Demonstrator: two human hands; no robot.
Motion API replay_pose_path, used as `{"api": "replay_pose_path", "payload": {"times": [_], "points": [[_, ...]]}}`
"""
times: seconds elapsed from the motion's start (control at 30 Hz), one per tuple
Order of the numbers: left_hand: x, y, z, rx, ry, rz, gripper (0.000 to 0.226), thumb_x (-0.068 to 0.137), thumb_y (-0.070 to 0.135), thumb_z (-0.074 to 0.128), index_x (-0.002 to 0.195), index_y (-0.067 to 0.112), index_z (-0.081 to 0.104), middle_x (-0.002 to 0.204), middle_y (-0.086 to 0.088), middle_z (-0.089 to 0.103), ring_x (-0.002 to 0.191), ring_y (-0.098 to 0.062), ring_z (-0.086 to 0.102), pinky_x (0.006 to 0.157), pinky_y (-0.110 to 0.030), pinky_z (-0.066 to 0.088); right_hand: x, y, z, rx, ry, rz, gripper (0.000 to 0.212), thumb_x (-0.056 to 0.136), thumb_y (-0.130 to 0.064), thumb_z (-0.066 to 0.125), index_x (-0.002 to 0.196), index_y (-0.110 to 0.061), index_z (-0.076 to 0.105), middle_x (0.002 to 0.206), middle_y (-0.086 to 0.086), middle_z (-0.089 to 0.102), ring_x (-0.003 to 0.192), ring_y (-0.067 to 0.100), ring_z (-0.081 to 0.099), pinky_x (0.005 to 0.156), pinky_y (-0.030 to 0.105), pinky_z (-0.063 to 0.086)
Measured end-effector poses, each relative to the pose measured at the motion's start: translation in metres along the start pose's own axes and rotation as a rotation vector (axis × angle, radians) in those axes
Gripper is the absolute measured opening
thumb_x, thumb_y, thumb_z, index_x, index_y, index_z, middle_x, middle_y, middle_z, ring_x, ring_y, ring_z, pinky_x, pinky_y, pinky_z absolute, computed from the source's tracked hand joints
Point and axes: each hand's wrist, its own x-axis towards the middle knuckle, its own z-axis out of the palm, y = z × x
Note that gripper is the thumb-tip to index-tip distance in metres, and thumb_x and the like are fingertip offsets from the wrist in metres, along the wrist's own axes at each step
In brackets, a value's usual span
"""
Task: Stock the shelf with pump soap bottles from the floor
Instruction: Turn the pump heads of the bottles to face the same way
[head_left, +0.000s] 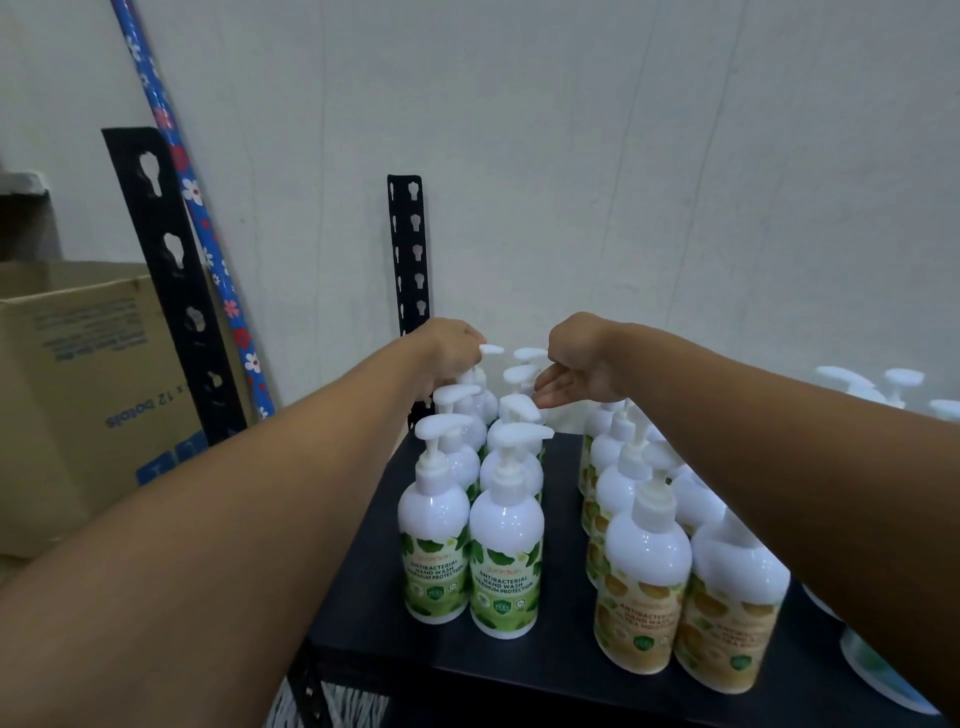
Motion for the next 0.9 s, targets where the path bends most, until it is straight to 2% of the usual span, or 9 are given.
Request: {"api": "replay_pose_path", "payload": {"times": [0.1,0.23,0.37,0.5,0.57,0.63,0.73,0.8,0.9], "points": [[-0.001,0.002,-0.001,-0.029,-0.030,-0.030,0.026,0.103,0.005,0.044,0.114,0.021,0.062,0.111,-0.007,0.058,0.093,-0.022,0.057,0.067,-0.030,0.050,0.000,0.000,-0.001,0.032,-0.004,0.003,0.048,0.105,-0.003,0.023,0.151,0.005,0.025,0.121,0.036,0.058,0.103,0.048,0.068,0.093,0.051,0.058],[-0.002,0.002,-0.002,-0.051,-0.057,-0.052,0.029,0.103,0.004,0.042,0.114,0.024,0.061,0.111,-0.007,0.058,0.096,-0.022,0.057,0.071,-0.029,0.051,0.004,0.001,-0.003,0.069,-0.021,0.010,0.047,0.105,-0.003,0.024,0.151,0.005,0.024,0.123,0.038,0.056,0.105,0.050,0.066,0.094,0.053,0.057],[-0.005,0.002,-0.002,-0.079,-0.059,-0.052,0.030,0.103,0.004,0.042,0.113,0.024,0.061,0.105,-0.007,0.058,0.094,-0.023,0.057,0.064,-0.028,0.049,0.003,0.002,-0.004,0.070,-0.040,0.025,0.047,0.105,-0.003,0.025,0.150,0.008,0.026,0.126,0.038,0.055,0.105,0.050,0.065,0.092,0.052,0.058],[-0.010,0.000,-0.005,-0.152,0.007,-0.051,0.024,0.099,0.003,0.040,0.083,0.020,0.048,0.086,-0.004,0.046,0.072,-0.024,0.046,0.064,-0.030,0.044,-0.009,-0.007,-0.012,0.062,-0.014,0.035,0.048,0.107,-0.012,0.031,0.153,0.003,0.026,0.128,0.034,0.052,0.103,0.049,0.064,0.090,0.051,0.058],[-0.015,-0.002,-0.013,-0.236,0.047,-0.078,0.009,0.099,0.011,0.043,0.101,0.012,0.052,0.097,-0.006,0.050,0.077,-0.021,0.054,0.064,-0.030,0.046,-0.019,-0.011,-0.016,0.055,0.007,0.021,0.049,0.107,-0.014,0.033,0.155,-0.002,0.027,0.124,0.031,0.052,0.101,0.048,0.065,0.089,0.051,0.059],[-0.020,-0.007,-0.023,-0.265,0.041,-0.098,0.027,0.100,0.016,0.046,0.125,0.007,0.053,0.120,-0.010,0.056,0.103,-0.028,0.062,0.078,-0.036,0.055,-0.028,-0.012,-0.018,0.039,0.001,0.017,0.047,0.106,-0.013,0.035,0.152,-0.002,0.031,0.120,0.027,0.054,0.098,0.047,0.066,0.090,0.052,0.059],[-0.035,-0.015,-0.033,-0.228,-0.049,-0.125,0.035,0.101,0.019,0.048,0.134,0.009,0.054,0.126,-0.010,0.058,0.118,-0.036,0.062,0.105,-0.047,0.050,-0.038,-0.006,-0.014,0.024,-0.069,0.035,0.043,0.106,-0.011,0.038,0.147,0.001,0.038,0.126,0.025,0.053,0.102,0.045,0.066,0.094,0.052,0.057],[-0.042,-0.020,-0.035,-0.215,-0.133,-0.137,0.034,0.101,0.024,0.051,0.132,0.012,0.058,0.123,-0.007,0.062,0.103,-0.030,0.068,0.100,-0.045,0.053,-0.043,-0.002,-0.011,0.017,-0.105,0.041,0.043,0.107,-0.012,0.038,0.148,0.000,0.038,0.131,0.023,0.052,0.102,0.043,0.066,0.088,0.048,0.059],[-0.048,-0.023,-0.032,-0.211,-0.225,-0.096,0.030,0.100,0.025,0.052,0.122,0.011,0.066,0.103,-0.003,0.065,0.061,-0.015,0.065,0.063,-0.031,0.056,-0.046,0.000,-0.006,-0.007,-0.126,0.030,0.044,0.108,-0.014,0.040,0.149,0.001,0.037,0.127,0.020,0.056,0.094,0.038,0.068,0.073,0.040,0.061]]}}
